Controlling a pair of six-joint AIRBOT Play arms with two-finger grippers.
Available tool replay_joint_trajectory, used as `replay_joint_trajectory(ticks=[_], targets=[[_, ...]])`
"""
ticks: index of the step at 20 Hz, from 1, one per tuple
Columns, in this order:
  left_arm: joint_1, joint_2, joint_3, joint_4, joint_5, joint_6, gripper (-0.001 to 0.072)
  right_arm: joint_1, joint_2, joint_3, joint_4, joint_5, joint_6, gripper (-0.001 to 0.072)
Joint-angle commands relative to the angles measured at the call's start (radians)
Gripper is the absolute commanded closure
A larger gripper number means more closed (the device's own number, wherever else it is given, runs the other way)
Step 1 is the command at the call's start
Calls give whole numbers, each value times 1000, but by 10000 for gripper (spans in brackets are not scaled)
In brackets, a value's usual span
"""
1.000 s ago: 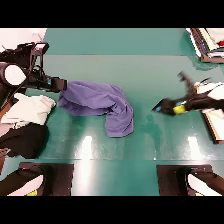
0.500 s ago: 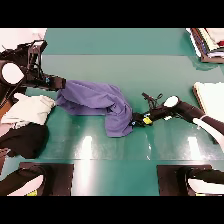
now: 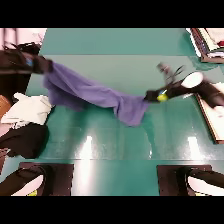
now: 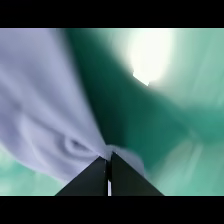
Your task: Fold the shirts.
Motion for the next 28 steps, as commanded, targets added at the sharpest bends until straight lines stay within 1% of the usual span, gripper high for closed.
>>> replay_joint_trajectory(ticks=[1, 3, 5, 8, 11, 13, 14, 16, 18, 19, 22, 23, 24, 26, 28], targets=[[1, 63, 204, -14, -22, 33, 683, -138, 155, 190, -86, 63, 14, 699], [1, 99, 290, -68, -26, 37, 683, -196, 240, 291, -86, 64, 12, 699], [0, 129, 355, -144, -40, 66, 683, -233, 307, 366, -86, 65, 11, 699], [1, 146, 458, -234, -103, 103, 683, -272, 395, 456, -87, 76, 10, 699], [1, 146, 577, -253, -184, 112, 683, -326, 454, 520, -87, 131, 10, 699], [1, 146, 626, -259, -211, 111, 683, -379, 475, 548, -87, 175, 10, 699], [1, 146, 632, -279, -223, 110, 683, -405, 480, 555, -87, 195, 11, 699], [1, 141, 608, -331, -286, 105, 684, -452, 478, 546, -84, 236, 14, 699], [1, 130, 490, -338, -336, 105, 684, -466, 445, 501, -83, 275, 46, 700], [1, 122, 394, -338, -338, 105, 683, -461, 415, 472, -83, 301, 60, 700], [0, 66, 87, -338, -305, 107, 684, -393, 274, 339, -87, 335, 82, 700], [1, 32, -18, -336, -265, 122, 683, -365, 210, 291, -86, 328, 82, 700], [1, -9, -108, -333, -203, 142, 683, -340, 147, 251, -90, 304, 82, 699], [1, -118, -229, -335, -37, 171, 683, -296, 22, 197, -130, 197, 81, 700], [1, -254, -221, -334, 97, 194, 683, -278, -91, 213, -141, 99, 82, 700]])
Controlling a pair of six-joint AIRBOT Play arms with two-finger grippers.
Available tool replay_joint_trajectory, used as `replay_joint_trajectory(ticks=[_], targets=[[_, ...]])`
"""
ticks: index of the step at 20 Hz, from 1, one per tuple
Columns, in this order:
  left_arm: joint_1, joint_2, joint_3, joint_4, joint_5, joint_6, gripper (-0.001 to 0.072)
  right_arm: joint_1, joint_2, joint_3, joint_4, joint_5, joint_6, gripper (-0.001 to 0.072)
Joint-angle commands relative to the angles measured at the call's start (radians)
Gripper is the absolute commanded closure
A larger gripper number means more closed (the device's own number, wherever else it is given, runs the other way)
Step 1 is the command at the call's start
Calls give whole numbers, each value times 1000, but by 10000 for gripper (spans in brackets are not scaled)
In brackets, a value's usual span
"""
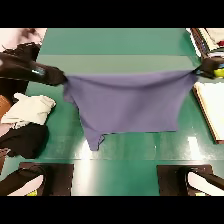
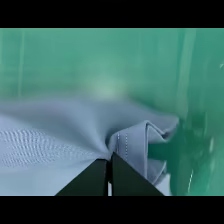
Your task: Fold the shirts.
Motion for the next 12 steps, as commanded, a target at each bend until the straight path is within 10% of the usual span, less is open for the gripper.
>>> replay_joint_trajectory(ticks=[1, 7, 9, 10, 12], targets=[[0, -206, -73, -7, 253, 38, 683, 42, -200, -2, -18, -136, 5, 699], [0, -388, 137, -5, 301, 37, 680, 23, -359, 229, -19, -101, 5, 698], [0, -387, 166, 15, 286, 37, 182, 19, -388, 275, -19, -40, 5, 572], [5, -384, 183, 53, 249, 33, 156, 16, -398, 297, -20, -8, 4, 355], [39, -379, 224, 82, 96, 27, 169, -1, -385, 309, -19, 28, 4, 349]])
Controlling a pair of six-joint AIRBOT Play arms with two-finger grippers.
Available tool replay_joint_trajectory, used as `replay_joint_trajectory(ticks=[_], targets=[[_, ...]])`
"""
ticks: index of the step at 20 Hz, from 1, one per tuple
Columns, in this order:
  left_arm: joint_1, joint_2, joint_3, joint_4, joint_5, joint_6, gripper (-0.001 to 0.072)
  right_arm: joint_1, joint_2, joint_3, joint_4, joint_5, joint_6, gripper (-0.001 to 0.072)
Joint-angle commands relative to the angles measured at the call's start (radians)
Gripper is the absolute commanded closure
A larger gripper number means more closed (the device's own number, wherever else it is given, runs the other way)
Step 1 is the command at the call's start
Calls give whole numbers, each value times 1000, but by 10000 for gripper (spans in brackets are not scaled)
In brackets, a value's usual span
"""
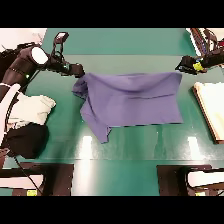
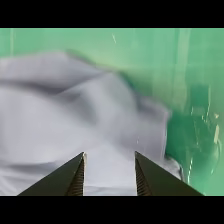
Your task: Fold the shirts.
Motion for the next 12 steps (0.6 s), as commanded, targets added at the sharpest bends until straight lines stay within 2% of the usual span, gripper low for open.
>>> replay_joint_trajectory(ticks=[1, 3, 5, 7, 12], targets=[[55, -3, 56, 50, -216, -7, 169, -27, 11, 29, 0, 72, -4, 350], [103, 34, -5, 48, -318, -9, 169, -56, 95, -56, 0, 73, -26, 350], [117, 101, -155, 36, -311, -16, 169, -84, 190, -179, 1, 72, -36, 351], [108, 166, -338, -58, -241, -11, 169, -107, 275, -300, 1, 71, -46, 351], [64, 186, -635, -316, -14, 97, 170, -133, 414, -489, 9, 53, -47, 351]])
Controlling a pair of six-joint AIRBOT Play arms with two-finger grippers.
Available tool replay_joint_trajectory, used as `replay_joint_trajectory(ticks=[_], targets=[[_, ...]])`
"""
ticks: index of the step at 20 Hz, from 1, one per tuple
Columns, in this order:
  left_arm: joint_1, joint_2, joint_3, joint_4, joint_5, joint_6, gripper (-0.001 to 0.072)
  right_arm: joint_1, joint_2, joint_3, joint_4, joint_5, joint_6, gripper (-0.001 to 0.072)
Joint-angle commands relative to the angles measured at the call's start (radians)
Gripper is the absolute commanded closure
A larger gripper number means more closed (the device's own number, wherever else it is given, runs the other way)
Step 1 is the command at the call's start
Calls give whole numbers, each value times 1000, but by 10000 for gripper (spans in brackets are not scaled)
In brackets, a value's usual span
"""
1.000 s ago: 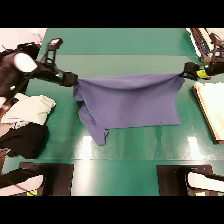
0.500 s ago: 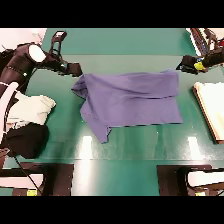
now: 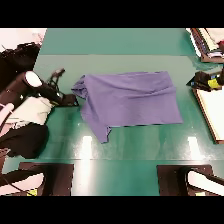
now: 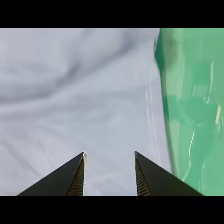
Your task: Fold the shirts.
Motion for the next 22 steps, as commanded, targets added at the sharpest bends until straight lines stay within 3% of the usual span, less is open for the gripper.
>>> replay_joint_trajectory(ticks=[1, 6, 8, 9, 12, 14, 17, 22], targets=[[-32, 18, -177, -173, 170, 69, 170, -14, 98, -124, 3, -12, -5, 351], [-90, 16, -190, -201, 277, 68, 187, -19, 164, -195, 2, -6, -6, 351], [-91, 18, -187, -200, 259, 66, 625, -53, 191, -247, 1, 13, -6, 351], [-91, 18, -179, -193, 237, 65, 683, -82, 207, -283, 2, 25, -6, 351], [-91, 26, -107, -156, 142, 65, 683, -222, 253, -425, -5, 79, -6, 339], [-91, 45, -62, -148, 126, 65, 683, -324, 257, -528, 8, 103, -5, 221], [-91, 56, -24, -148, 130, 65, 683, -399, 217, -653, 119, 53, -31, 279], [-91, 57, -23, -148, 116, 65, 683, -332, 91, -691, 290, -130, -63, 282]])
